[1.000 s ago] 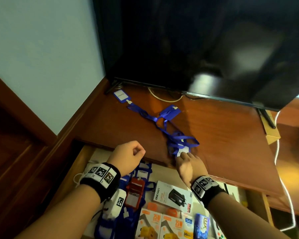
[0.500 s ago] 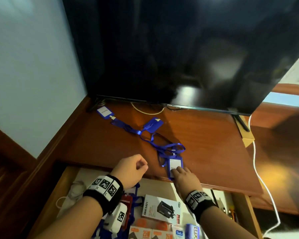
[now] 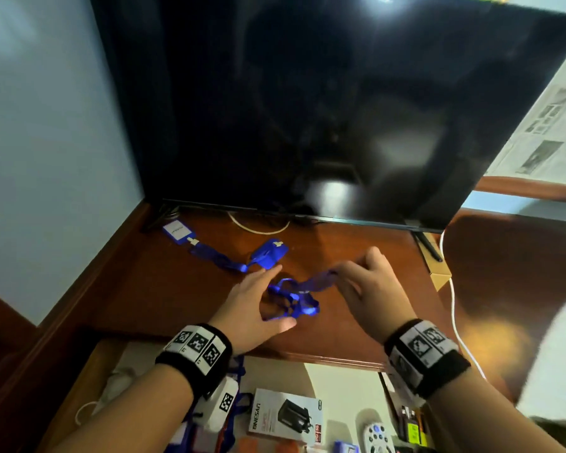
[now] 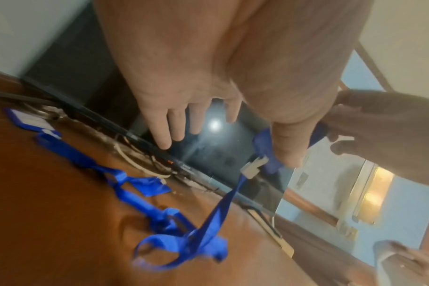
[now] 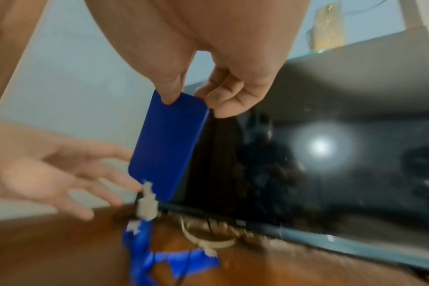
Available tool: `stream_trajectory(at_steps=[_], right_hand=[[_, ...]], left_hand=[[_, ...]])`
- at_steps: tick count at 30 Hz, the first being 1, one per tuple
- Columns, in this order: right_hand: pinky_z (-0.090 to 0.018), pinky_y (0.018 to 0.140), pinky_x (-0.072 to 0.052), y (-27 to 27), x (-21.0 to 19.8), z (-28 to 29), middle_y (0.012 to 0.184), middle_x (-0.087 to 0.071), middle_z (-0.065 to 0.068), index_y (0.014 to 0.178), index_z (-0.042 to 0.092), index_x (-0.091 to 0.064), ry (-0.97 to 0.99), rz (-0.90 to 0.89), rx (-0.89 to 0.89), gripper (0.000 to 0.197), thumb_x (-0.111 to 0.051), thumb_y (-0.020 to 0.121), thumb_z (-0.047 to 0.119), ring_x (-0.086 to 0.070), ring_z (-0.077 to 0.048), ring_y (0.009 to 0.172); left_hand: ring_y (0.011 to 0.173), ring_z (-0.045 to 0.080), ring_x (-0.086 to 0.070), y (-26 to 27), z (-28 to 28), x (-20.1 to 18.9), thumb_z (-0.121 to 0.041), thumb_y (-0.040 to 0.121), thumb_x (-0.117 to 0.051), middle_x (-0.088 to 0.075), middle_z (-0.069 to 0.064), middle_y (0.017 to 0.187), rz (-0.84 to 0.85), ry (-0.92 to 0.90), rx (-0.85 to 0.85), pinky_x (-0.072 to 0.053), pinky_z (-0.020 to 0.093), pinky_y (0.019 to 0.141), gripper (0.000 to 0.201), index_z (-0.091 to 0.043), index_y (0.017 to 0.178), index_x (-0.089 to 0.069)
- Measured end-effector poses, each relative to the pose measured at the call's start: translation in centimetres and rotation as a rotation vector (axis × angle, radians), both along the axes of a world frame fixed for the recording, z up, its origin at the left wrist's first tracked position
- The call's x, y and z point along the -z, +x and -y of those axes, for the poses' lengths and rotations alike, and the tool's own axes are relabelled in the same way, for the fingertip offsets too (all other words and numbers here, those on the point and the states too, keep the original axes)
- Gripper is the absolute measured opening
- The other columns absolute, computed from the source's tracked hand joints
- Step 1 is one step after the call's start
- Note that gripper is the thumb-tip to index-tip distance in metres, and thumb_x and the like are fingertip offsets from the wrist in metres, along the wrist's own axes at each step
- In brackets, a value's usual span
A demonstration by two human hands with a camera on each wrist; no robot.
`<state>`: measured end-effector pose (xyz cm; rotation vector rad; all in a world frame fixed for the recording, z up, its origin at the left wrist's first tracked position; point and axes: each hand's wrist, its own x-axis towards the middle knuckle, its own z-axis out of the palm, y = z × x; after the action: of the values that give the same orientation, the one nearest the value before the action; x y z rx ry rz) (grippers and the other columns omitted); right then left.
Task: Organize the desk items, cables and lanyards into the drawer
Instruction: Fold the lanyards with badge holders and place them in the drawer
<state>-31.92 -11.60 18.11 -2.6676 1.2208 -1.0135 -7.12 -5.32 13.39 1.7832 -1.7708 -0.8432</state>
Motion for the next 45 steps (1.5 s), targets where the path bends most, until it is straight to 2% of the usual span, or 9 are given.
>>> stream_trajectory(at_steps=[6, 9, 13, 17, 25, 29, 38, 42, 45], right_hand=[[-0.012, 0.074, -0.039, 1.2, -8.6, 1.3, 0.092, -0.054, 0.024, 0.108, 0.028, -0.073, -0.001, 0.216, -0.016, 0.013, -0.067, 0.097, 0.031, -0.048, -0.008, 0.08], [-0.016, 0.084, -0.046, 1.1, -11.6, 2.0, 0.093, -0.056, 0.019, 0.105, 0.032, -0.069, 0.008, 0.366, 0.004, 0.008, -0.066, 0.098, 0.029, -0.057, -0.003, 0.087], [-0.008, 0.084, -0.043, 0.1, -15.2, 3.1, 0.088, -0.058, 0.016, 0.101, 0.036, -0.066, -0.071, 0.493, 0.084, 0.014, -0.068, 0.098, 0.022, -0.058, -0.02, 0.09], [-0.04, 0.078, -0.057, -1.9, -17.4, 4.8, 0.089, -0.07, 0.011, 0.096, 0.029, -0.061, -0.008, 0.658, 0.261, 0.008, -0.061, 0.101, 0.036, -0.068, -0.017, 0.082], [-0.005, 0.062, -0.041, 0.7, -12.8, 3.3, 0.068, -0.06, 0.014, 0.086, 0.024, -0.063, 0.202, 0.383, 0.22, 0.014, -0.075, 0.092, 0.025, -0.06, 0.0, 0.063], [-0.018, 0.058, -0.046, 3.6, -11.6, -0.6, 0.064, -0.063, 0.011, 0.077, 0.024, -0.057, 0.504, 0.347, -0.09, 0.024, -0.073, 0.095, 0.02, -0.059, 0.001, 0.056], [-0.033, 0.061, -0.055, 3.0, -19.2, -4.2, 0.066, -0.069, -0.012, 0.083, 0.006, -0.06, 0.497, 0.989, -0.379, 0.013, -0.063, 0.096, 0.01, -0.065, -0.025, 0.057], [-0.026, 0.057, -0.056, 2.2, -19.9, -1.9, 0.076, -0.071, -0.016, 0.091, 0.001, -0.058, 0.419, 1.206, -0.234, 0.011, -0.063, 0.099, 0.007, -0.071, -0.022, 0.063], [-0.007, 0.059, -0.048, 2.1, -18.6, -0.5, 0.081, -0.064, -0.012, 0.095, 0.003, -0.054, 0.229, 1.073, 0.062, 0.016, -0.068, 0.098, 0.011, -0.065, 0.005, 0.063]], left_hand=[[0.135, 0.002, -0.051, -1.6, 5.2, -5.8, -0.071, 0.078, -0.073, -0.048, -0.017, 0.15, -0.27, -0.116, 0.008, -0.04, 0.033, 0.118, 0.091, -0.052, 0.155, -0.028], [0.108, 0.009, -0.07, -2.2, 6.6, -9.2, -0.051, 0.096, -0.066, -0.076, -0.01, 0.112, -0.369, -0.171, 0.016, -0.051, 0.034, 0.105, 0.024, -0.035, 0.115, -0.069], [0.06, 0.016, -0.061, -2.2, 6.1, -12.3, -0.036, 0.106, -0.056, -0.063, -0.001, 0.064, -0.541, -0.184, 0.03, -0.058, 0.048, 0.082, 0.028, -0.015, 0.095, -0.069], [0.056, 0.006, -0.054, -1.4, 2.9, -14.7, -0.047, 0.107, -0.047, -0.056, -0.004, 0.064, -0.265, -0.291, 0.065, -0.049, 0.028, 0.062, 0.027, -0.032, 0.097, -0.068], [0.072, 0.007, -0.06, -1.6, -2.8, -25.4, -0.04, 0.103, -0.058, -0.06, -0.009, 0.074, 0.143, -0.752, 0.336, -0.044, 0.022, 0.067, 0.028, -0.024, 0.082, -0.066], [0.07, 0.009, -0.057, -0.6, 0.3, -29.2, -0.043, 0.1, -0.06, -0.06, -0.007, 0.072, 0.216, -0.773, 0.213, -0.04, 0.02, 0.064, 0.028, -0.024, 0.08, -0.066], [0.059, 0.001, -0.054, 6.1, 6.8, -20.0, -0.042, 0.101, -0.059, -0.065, -0.01, 0.065, 0.086, -0.296, 0.06, -0.05, 0.033, 0.065, 0.032, -0.02, 0.079, -0.067], [0.055, 0.005, -0.048, 3.6, 1.1, -17.5, -0.044, 0.107, -0.045, -0.051, -0.007, 0.058, 0.053, -0.35, 0.086, -0.045, 0.037, 0.063, 0.044, -0.022, 0.072, -0.058], [0.061, 0.012, -0.055, 1.8, -3.1, -18.1, -0.056, 0.104, -0.037, -0.055, -0.005, 0.065, 0.047, -0.407, 0.204, -0.048, 0.035, 0.064, 0.043, -0.029, 0.076, -0.055]])
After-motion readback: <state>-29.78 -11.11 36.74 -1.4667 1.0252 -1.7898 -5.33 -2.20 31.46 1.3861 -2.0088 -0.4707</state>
